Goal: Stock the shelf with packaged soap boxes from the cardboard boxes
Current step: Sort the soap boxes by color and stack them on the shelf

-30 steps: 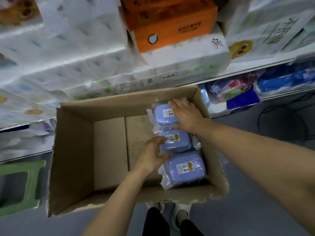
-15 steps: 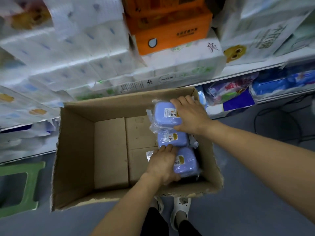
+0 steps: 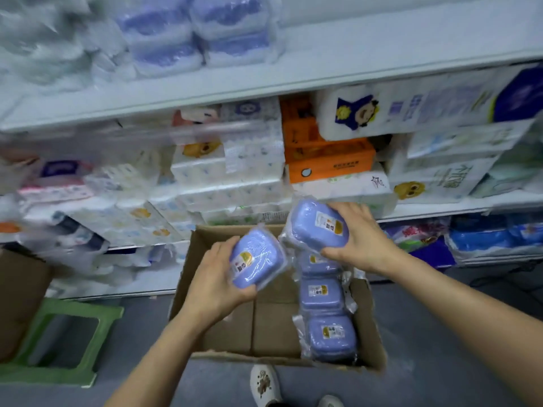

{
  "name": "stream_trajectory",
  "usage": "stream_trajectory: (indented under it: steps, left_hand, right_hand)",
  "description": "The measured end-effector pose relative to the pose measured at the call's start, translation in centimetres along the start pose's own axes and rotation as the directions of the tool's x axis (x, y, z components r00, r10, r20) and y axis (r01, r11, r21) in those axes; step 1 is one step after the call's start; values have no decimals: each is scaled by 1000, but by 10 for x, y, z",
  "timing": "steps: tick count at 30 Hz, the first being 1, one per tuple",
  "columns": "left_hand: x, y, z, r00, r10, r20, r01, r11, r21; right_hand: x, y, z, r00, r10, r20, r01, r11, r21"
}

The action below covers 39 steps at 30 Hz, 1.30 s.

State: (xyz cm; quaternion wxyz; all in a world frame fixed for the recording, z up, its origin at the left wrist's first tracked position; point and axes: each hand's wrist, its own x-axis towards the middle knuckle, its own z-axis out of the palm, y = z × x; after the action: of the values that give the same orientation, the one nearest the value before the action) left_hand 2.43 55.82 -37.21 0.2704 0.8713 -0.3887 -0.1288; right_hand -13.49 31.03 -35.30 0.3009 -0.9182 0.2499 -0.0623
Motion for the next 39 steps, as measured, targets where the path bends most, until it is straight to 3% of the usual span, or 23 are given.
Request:
stream_trajectory:
  steps: [13,22,29,39]
  left_hand:
    - [60,57,-177,950,132,-281,-140,990,-7]
    - [166,58,-304,896,198,-398,-217,976,-4]
    - [287,55,-382,884,223,-411,-204,975,91]
    - [390,47,-391,944,219,-248,-205,975,80]
  right_hand:
    - [78,-117,-135,948,-246,-204,259,965,41]
    - [206,-183,-229,877,-351,-329,315,936,-158]
    - [326,-230,-261,931,-282,-232,192,918,-346]
    - [418,-225,-230,984,-178,-4,166,921,-353]
